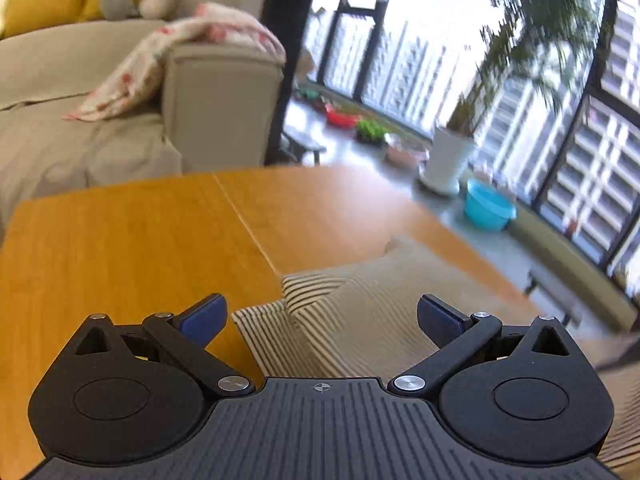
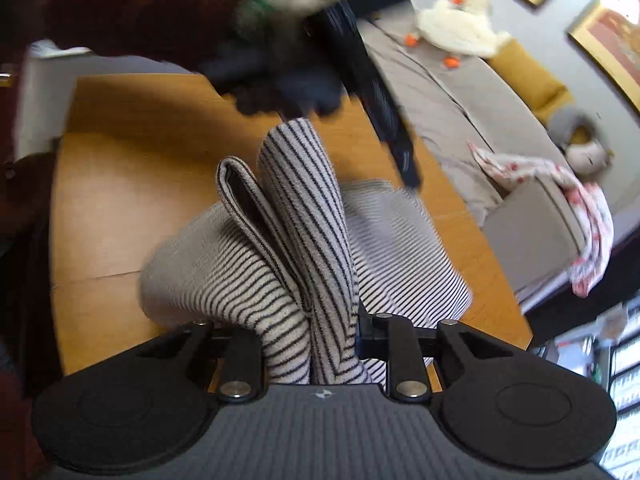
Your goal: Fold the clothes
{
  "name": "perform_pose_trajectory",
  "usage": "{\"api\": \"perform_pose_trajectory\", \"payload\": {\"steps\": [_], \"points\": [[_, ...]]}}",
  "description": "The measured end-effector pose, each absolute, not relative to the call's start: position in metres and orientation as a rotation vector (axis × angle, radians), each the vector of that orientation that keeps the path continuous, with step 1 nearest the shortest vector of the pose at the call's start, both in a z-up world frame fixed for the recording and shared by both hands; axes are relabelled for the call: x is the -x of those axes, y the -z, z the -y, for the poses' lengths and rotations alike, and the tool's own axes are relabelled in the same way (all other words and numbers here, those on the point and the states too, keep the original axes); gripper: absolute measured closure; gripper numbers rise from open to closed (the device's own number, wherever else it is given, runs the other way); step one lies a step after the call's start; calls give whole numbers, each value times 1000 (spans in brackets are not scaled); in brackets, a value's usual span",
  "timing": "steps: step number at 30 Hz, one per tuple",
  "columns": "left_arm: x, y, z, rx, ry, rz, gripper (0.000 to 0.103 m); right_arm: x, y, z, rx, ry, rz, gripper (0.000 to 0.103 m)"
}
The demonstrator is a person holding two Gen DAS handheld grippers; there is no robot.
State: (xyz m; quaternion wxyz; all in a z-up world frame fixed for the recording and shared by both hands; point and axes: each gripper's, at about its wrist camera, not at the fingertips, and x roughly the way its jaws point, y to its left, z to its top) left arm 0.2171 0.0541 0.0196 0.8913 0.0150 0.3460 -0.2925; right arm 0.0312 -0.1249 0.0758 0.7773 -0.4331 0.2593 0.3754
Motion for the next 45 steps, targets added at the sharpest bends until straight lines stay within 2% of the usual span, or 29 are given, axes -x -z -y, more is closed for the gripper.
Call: {"api": "perform_pose_trajectory", "payload": {"steps": [3, 7, 12, 15, 16, 18, 24, 33, 38, 45], "points": [[-219, 1, -46, -144, 631, -770, 3, -44, -112, 119, 985, -861, -537, 81], [-218, 7, -64, -98, 687, -781, 4, -105, -143, 107, 928, -997, -570, 78], [-214, 2, -104, -5, 622, -789, 4, -197, -85, 102, 733, -1126, -804, 72], [-206, -11, -124, 39, 611, -770, 4, -221, -58, 109, 632, -1136, -831, 71], [-202, -18, -129, 52, 617, -758, 4, -225, -55, 115, 592, -1126, -832, 66], [-194, -32, -136, 78, 656, -721, 1, -232, -50, 126, 513, -1105, -833, 43], [-163, -73, -121, 15, 839, -613, 0, -233, -51, 156, 418, -1034, -792, 26], [-139, -53, -51, -240, 922, -657, 0, -250, -45, 214, 52, -697, -855, 12], [-166, -40, -13, -358, 790, -641, 0, -242, -52, 226, 62, -626, -760, 10], [-248, -39, -24, -101, 585, -696, 0, -251, -46, 244, 45, -481, -715, 6]]}}
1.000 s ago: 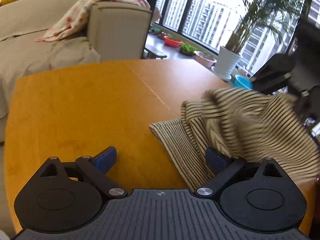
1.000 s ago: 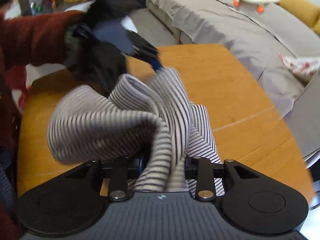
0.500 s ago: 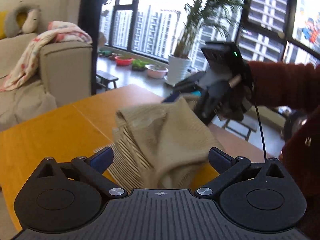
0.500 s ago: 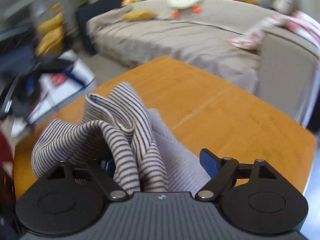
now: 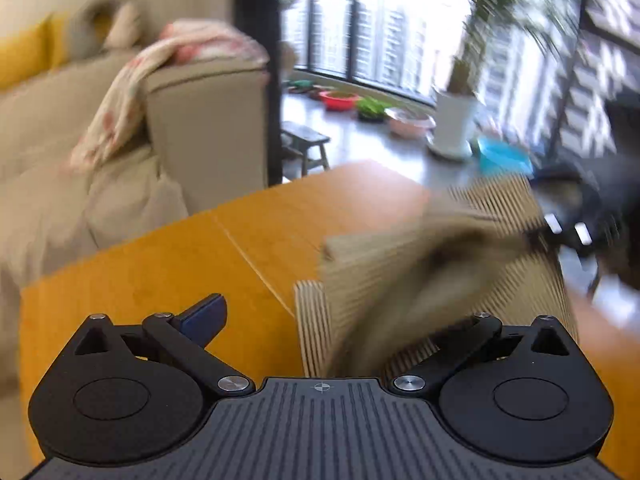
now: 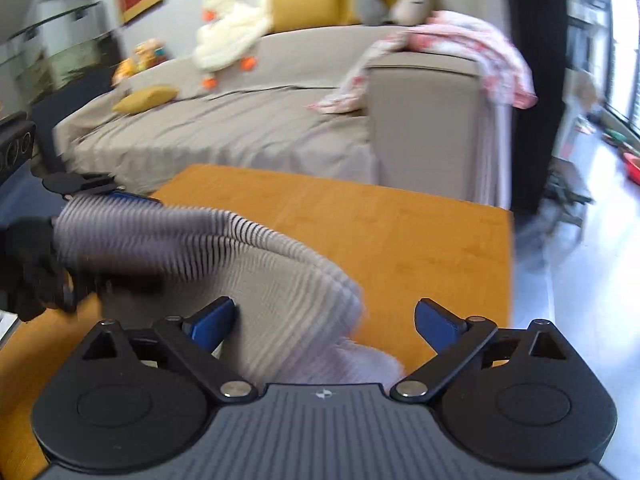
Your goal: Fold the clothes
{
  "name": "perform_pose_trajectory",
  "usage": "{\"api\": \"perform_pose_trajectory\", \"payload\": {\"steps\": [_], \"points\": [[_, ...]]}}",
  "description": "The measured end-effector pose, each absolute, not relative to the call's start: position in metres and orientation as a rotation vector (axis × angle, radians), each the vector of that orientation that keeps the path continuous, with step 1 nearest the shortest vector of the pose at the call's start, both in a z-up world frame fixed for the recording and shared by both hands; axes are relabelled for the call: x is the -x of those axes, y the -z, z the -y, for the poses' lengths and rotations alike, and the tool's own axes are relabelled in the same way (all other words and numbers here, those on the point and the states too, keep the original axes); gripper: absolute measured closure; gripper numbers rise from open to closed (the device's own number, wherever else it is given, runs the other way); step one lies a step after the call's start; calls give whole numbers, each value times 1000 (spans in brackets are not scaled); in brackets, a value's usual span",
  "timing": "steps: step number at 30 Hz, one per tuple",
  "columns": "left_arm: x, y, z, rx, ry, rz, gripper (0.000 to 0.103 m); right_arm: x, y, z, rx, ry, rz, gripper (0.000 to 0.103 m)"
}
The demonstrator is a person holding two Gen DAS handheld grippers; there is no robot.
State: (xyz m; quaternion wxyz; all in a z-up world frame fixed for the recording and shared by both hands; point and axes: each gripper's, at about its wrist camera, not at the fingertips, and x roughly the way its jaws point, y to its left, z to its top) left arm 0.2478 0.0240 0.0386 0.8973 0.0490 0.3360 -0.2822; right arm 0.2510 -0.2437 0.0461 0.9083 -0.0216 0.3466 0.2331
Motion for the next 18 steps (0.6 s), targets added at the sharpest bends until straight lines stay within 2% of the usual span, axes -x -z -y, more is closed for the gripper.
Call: {"api": "perform_pose_trajectory", "payload": {"steps": [8, 10, 11, 12, 13, 14, 17, 18], "points": [[-286, -9, -17, 12, 616, -810, 0, -259, -4, 260, -30, -339, -757, 6], [-285, -9, -20, 32, 631, -817, 4, -257, -3, 261, -40, -346, -744, 6], [-284, -8, -21, 51, 644, -824, 12, -258, -3, 261, -41, -354, -739, 6], [-282, -8, -23, 74, 658, -832, 21, -258, -2, 262, -41, -363, -734, 9], [-278, -8, -25, 89, 670, -837, 25, -258, -2, 262, -41, -371, -728, 12], [-274, -9, -25, 94, 680, -839, 28, -259, -2, 261, -41, -385, -722, 22], [-255, -11, -20, 87, 709, -842, 31, -267, -7, 247, 32, -458, -666, 50], [-247, -10, -18, 91, 715, -847, 31, -270, -9, 238, 78, -467, -647, 51]]}}
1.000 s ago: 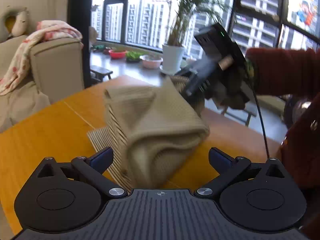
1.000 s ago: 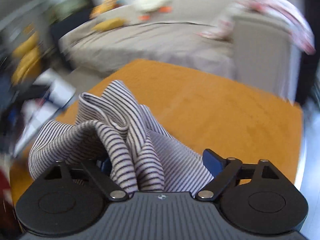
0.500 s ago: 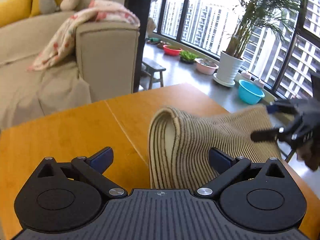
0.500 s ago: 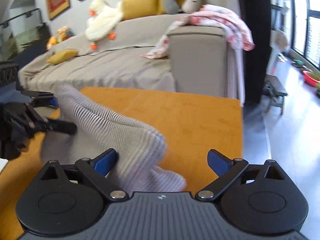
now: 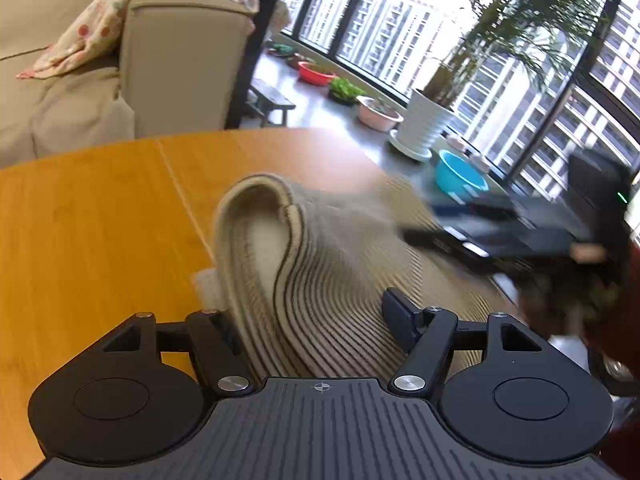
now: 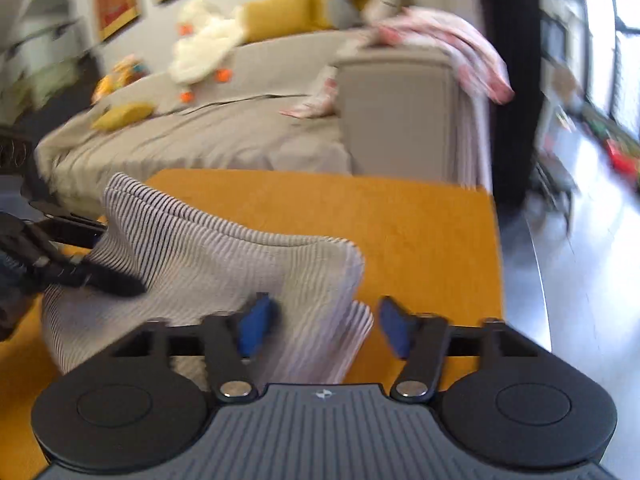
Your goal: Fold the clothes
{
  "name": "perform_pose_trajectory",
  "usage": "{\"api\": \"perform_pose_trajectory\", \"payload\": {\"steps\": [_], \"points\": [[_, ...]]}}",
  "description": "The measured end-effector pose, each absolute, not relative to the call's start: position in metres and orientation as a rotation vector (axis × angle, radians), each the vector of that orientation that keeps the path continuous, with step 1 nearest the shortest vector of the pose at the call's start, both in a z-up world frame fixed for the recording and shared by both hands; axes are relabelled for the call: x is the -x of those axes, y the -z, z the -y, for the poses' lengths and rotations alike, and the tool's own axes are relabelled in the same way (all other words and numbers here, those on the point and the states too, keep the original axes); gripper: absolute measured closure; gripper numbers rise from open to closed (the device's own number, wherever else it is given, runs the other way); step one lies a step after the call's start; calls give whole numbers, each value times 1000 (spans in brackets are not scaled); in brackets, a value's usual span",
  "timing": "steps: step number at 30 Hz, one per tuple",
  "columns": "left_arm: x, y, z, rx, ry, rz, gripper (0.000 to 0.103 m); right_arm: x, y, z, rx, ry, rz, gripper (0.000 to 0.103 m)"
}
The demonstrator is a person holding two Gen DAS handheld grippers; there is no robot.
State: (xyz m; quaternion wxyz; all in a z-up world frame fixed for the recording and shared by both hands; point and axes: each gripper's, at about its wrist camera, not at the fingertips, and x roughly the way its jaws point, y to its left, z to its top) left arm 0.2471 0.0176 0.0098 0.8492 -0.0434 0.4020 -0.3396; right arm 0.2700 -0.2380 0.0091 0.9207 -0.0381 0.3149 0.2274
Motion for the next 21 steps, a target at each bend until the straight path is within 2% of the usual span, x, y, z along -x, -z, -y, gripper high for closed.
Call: {"api": "perform_pose_trajectory", "payload": {"steps": [4, 7, 11, 13, 18, 19, 21], "points": [[-217, -9, -8, 154, 808, -870, 28, -288, -13, 212, 151, -495, -616, 49], [-193, -14, 6, 56, 853, -850, 17, -296, -14, 203, 139, -487, -617, 39], [-173, -34, -5, -120, 685, -714, 6, -281, -27, 201, 141, -440, -582, 35], [-177, -42, -20, -155, 571, -655, 4, -269, -36, 212, 73, -431, -572, 28], [-199, -57, -60, -42, 446, -650, 4, -234, -44, 244, -93, -401, -553, 27], [-203, -60, -64, 10, 490, -648, 3, -228, -44, 248, -110, -395, -548, 33], [-214, -65, -66, 119, 597, -652, 1, -222, -45, 251, -153, -407, -549, 61]]}}
